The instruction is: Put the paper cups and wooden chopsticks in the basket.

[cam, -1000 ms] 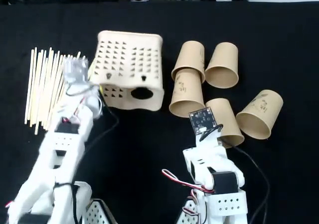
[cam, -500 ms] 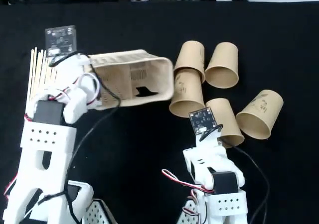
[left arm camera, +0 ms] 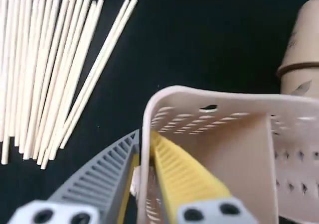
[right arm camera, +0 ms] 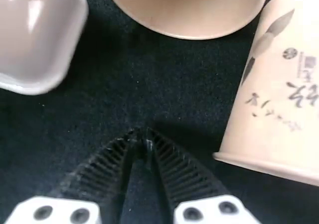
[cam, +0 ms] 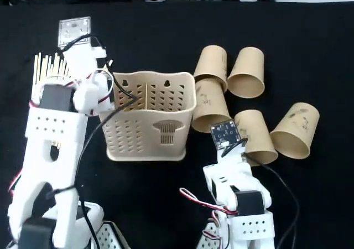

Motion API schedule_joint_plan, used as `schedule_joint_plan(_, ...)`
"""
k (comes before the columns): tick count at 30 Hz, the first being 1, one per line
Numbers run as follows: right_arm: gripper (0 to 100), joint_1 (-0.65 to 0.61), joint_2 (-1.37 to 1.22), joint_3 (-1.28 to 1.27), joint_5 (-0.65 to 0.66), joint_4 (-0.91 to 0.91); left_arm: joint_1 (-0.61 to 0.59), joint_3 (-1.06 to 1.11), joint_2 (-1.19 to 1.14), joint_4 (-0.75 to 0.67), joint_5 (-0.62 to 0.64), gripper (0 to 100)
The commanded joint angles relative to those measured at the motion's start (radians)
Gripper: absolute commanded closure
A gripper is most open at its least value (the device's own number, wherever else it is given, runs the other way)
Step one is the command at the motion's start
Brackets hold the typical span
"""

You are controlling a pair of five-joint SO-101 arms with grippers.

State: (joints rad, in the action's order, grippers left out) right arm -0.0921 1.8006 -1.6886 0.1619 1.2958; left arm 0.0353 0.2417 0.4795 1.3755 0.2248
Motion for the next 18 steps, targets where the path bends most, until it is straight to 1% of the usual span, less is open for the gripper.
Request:
schedule_joint_plan(1,98.4,0.008,0.084,0.004,-0.002,0.003,-0.007,-0.056,-0.044,0.009,0.015,83)
schedule_joint_plan(3,98.5,0.008,0.084,0.004,-0.002,0.003,-0.007,-0.065,-0.044,0.051,0.015,74)
schedule_joint_plan(5,98.5,0.008,0.084,0.004,-0.002,0.003,-0.005,-0.084,-0.038,0.098,0.015,68)
schedule_joint_plan(10,98.5,0.008,0.084,0.004,0.002,0.003,-0.015,-0.191,0.057,0.226,0.008,68)
schedule_joint_plan(15,98.4,0.008,0.084,0.004,0.003,0.003,-0.018,-0.229,0.253,0.285,0.002,68)
schedule_joint_plan(18,98.4,0.008,0.084,0.01,0.005,0.003,-0.019,-0.188,0.407,0.31,-0.071,68)
